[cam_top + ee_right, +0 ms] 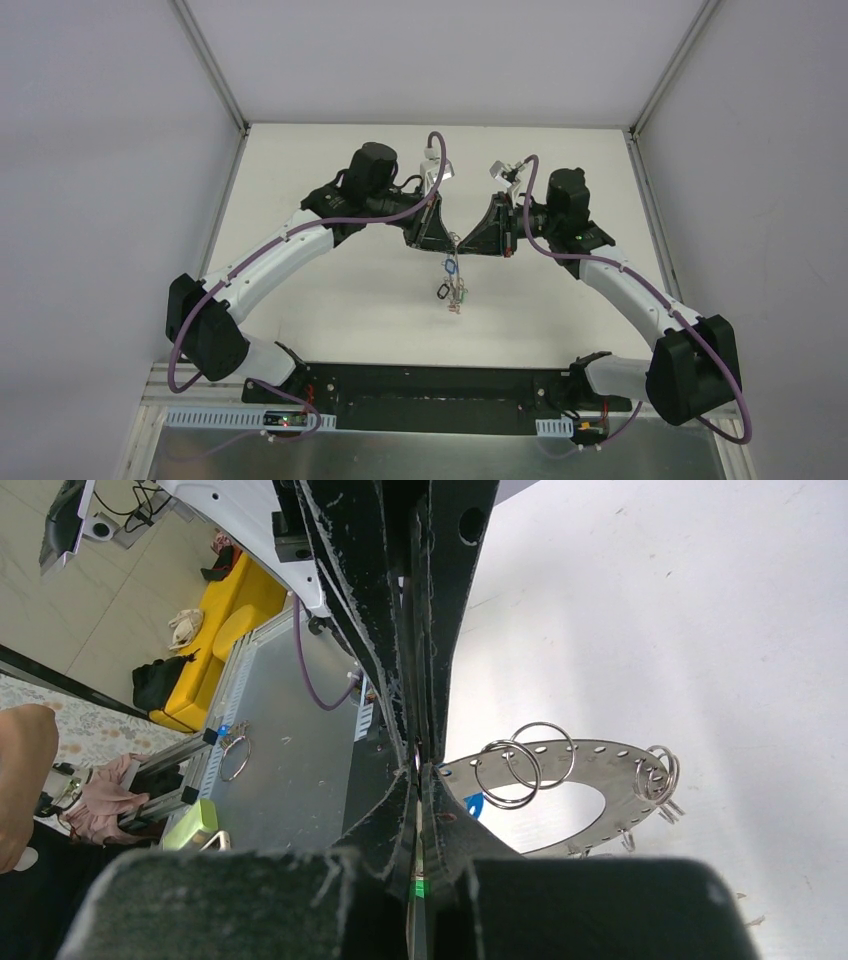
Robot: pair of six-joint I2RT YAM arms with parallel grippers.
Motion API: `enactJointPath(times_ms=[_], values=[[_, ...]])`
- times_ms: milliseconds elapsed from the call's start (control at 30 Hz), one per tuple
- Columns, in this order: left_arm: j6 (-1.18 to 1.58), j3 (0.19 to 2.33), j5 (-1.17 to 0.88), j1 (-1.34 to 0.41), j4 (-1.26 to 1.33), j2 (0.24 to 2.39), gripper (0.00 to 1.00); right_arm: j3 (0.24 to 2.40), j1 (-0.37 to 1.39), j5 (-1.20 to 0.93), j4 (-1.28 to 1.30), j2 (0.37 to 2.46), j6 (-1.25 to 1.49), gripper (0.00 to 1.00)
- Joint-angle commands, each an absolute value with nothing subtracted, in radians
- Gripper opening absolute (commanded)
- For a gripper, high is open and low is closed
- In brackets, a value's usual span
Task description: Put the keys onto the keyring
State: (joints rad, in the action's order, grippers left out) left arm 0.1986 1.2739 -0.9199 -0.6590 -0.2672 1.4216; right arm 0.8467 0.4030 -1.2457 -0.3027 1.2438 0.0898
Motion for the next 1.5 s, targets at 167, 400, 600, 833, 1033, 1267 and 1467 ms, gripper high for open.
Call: enactJointPath(times_ms=[167,400,600,833,1033,1267,1467], values=[[0.16,1.281,-0.957,-0.65,-0.28,1.406,0.0,0.84,0.395,-1.261,-0.351,1.223,0.07,0.0],[-0.144,1.406,-0.813,-0.682,-0.595,1.389,0.0,0.87,0.395,-1.256,-0.187,1.21,-0.106,0.21],[-0.354,1.53,-0.623,-0.769,-0.841,1.401,0.0,0.89,0.4,-1.265,-0.127,1.193,-0.157,0.43],[-0.467,1.771,-0.464,-0.844,-1.101,1.501,0.0,0.912,0.412,-1.242,-0.129,1.179,-0.115,0.46],[-0.484,1.865,-0.394,-0.859,-1.162,1.516,0.0,0.935,0.41,-1.178,-0.122,1.158,-0.074,0.51],[-0.515,1.951,-0.285,-0.884,-1.296,1.551,0.0,1.015,0.405,-1.051,0.048,1.144,-0.147,0.71],[-0.546,1.978,-0.212,-0.921,-1.355,1.551,0.0,1.048,0.389,-0.962,0.126,1.119,-0.212,0.98]])
